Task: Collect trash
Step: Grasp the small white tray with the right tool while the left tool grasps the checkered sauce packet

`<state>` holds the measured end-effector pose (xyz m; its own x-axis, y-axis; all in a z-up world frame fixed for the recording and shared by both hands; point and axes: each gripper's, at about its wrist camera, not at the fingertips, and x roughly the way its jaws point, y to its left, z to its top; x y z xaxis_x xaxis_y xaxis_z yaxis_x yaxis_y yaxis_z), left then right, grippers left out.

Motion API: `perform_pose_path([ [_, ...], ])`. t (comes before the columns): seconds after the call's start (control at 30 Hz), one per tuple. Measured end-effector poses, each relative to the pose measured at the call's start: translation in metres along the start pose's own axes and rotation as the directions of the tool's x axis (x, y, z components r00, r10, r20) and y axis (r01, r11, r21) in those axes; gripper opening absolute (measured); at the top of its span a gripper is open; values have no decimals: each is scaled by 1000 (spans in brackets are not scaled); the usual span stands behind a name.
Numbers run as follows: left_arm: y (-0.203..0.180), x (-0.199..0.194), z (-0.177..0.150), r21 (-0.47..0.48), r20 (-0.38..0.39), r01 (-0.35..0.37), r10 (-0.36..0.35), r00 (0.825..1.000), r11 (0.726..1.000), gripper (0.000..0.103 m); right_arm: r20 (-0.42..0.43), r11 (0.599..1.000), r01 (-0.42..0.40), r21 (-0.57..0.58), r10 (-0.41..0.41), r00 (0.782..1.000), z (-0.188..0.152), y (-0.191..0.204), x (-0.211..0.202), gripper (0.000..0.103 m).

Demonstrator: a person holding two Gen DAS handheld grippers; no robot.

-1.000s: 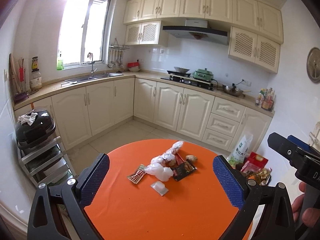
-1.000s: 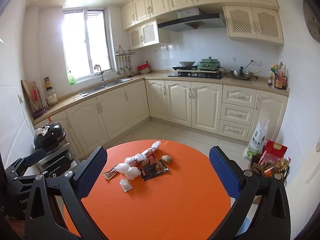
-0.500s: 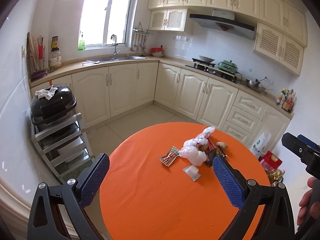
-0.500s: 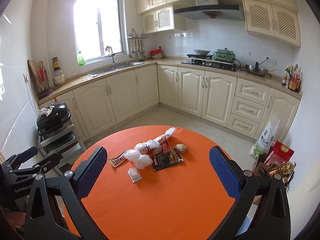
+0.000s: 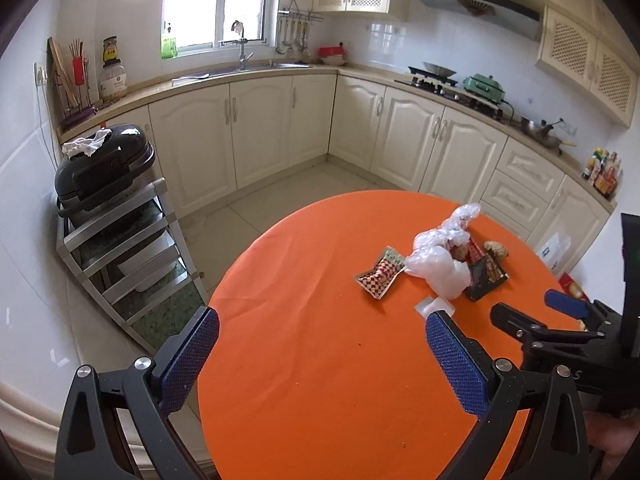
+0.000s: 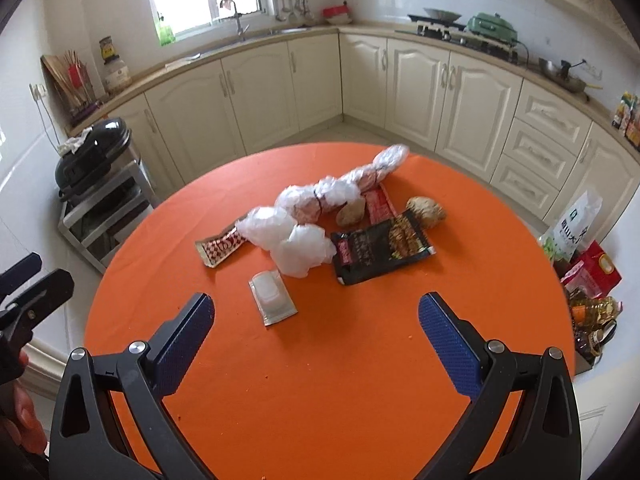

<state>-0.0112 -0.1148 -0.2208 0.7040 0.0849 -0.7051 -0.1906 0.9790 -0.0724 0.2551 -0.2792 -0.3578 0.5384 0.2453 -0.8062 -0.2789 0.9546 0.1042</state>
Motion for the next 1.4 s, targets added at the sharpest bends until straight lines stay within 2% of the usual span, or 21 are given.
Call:
perform_pose_path([
  [0.2,-7,46,25,2,-63,-24,24,998,1000,102,-74,999,-31,-15,30,997,-5,13,58,103],
  [0.27,-9,60,33,7,-78,-27,27,997,1000,102,-92,999,-44,-23,42,995,-6,16,70,98],
  [0.33,-12,73,40,15,-87,-30,31,996,999,102,-99,998,-58,-21,55,994,-6,18,76,83],
  [0.4,-13,88,48,23,-93,-34,36,995,999,102,-100,998,-58,-25,55,993,-7,19,80,80],
  [0.43,-13,94,52,25,-96,-34,36,995,999,102,-99,998,-58,-29,54,994,-7,21,81,72],
  [0.5,-15,108,61,29,-103,-26,29,994,999,102,-86,998,-51,-40,48,995,-8,23,81,63],
  [0.53,-16,114,65,34,-104,-26,30,994,999,102,-84,997,-54,-47,50,995,-8,25,81,54],
  [0.57,-17,121,69,41,-104,-26,31,994,999,102,-81,997,-56,-56,52,995,-7,26,82,48],
  [0.63,-20,135,79,58,-102,-19,25,994,998,102,-79,995,-59,-84,52,995,-5,30,83,28],
  [0.77,-26,164,90,113,-107,-7,19,994,994,102,-76,991,-71,-115,62,995,-6,32,83,27],
  [0.93,-33,201,91,172,-136,23,0,991,985,102,-77,994,-80,-73,74,994,-7,18,75,22],
  [1.13,-55,252,94,289,-172,38,13,985,957,99,-75,997,-80,-22,78,994,-6,-2,68,21],
  [1.2,-62,269,95,307,-199,71,-9,980,949,84,-76,997,-82,-11,81,994,-6,-7,66,21],
  [1.23,-62,273,98,290,-201,107,-48,978,951,77,-76,996,-85,-7,84,994,-6,-9,65,21],
  [1.27,-62,277,101,277,-217,140,-81,973,951,63,-76,996,-87,-3,87,993,-6,-11,65,21],
  [1.33,-66,282,106,283,-221,164,-102,970,945,43,-76,996,-88,6,88,993,-6,-13,63,21],
  [1.37,-68,284,107,284,-226,182,-119,967,941,29,-75,996,-91,13,92,993,-7,-14,62,21],
  [1.4,-69,286,108,289,-228,182,-117,967,940,25,-74,995,-94,18,95,993,-7,-15,61,21],
])
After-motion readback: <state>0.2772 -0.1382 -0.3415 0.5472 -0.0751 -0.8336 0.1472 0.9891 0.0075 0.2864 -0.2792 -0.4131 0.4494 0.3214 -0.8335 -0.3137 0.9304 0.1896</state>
